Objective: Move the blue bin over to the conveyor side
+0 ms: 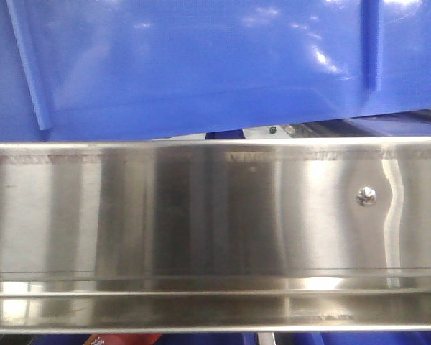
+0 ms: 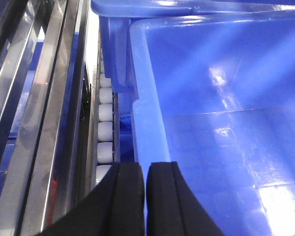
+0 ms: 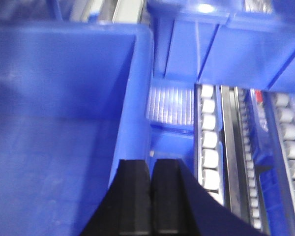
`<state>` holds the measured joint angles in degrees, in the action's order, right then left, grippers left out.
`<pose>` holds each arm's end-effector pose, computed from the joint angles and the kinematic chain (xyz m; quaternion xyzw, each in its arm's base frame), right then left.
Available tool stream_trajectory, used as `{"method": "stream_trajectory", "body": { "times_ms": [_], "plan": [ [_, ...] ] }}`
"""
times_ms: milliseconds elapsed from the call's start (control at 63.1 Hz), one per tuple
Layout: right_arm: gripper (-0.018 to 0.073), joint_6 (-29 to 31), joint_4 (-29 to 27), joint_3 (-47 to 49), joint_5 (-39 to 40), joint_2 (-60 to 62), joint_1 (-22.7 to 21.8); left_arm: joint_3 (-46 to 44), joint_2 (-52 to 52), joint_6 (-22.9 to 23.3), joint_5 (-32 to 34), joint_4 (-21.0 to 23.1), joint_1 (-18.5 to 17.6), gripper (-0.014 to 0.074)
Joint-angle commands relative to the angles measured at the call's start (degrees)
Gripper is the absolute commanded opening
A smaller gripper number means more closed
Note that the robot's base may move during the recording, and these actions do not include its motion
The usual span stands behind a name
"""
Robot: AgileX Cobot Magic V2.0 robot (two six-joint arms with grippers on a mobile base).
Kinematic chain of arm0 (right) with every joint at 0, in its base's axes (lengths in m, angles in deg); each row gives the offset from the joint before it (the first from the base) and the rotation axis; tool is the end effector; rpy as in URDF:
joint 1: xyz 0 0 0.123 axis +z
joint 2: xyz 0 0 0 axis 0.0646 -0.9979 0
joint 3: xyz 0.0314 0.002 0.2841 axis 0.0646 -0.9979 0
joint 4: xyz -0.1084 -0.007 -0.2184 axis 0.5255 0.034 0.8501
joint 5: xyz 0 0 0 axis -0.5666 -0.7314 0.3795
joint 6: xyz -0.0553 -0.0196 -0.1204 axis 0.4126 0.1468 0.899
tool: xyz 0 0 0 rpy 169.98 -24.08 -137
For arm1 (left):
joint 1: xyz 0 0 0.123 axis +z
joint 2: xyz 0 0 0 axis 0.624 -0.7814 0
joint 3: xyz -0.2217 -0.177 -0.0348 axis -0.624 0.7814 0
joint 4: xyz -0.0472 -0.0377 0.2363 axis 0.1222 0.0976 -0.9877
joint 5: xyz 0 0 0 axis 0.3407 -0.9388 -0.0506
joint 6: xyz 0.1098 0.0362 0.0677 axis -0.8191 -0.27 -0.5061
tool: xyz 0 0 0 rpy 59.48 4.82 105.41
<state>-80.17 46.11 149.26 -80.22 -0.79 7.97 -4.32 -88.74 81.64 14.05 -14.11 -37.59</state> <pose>0.3315 0.0685 0.4430 -0.1029 0.9146 0.0358 0.3895 0.2917 -0.0038 0.4041 -0.0204 0.9033 -0.0393 0.4268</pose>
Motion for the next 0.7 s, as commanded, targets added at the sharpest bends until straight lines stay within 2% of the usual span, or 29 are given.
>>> {"method": "stream_trajectory", "body": {
  "times_ms": [0, 111, 222, 681],
  "plan": [
    [0.0103, 0.7, 0.0, 0.3, 0.7, -0.3, 0.1, -0.5, 0.1, -0.1, 0.6, 0.5, 0.0, 0.0013],
    [0.0261, 0.7, 0.0, 0.3, 0.7, -0.4, 0.1, -0.5, 0.1, -0.1, 0.6, 0.5, 0.0, 0.0013],
    [0.0348, 0.7, -0.4, -0.1, 0.7, -0.4, 0.1, -0.5, 0.1, -0.1, 0.6, 0.5, 0.0, 0.0013],
    [0.0352, 0.7, -0.4, -8.1, 0.7, -0.4, 0.1, -0.5, 0.1, -0.1, 0.1, 0.5, 0.0, 0.0013]
  ]
}}
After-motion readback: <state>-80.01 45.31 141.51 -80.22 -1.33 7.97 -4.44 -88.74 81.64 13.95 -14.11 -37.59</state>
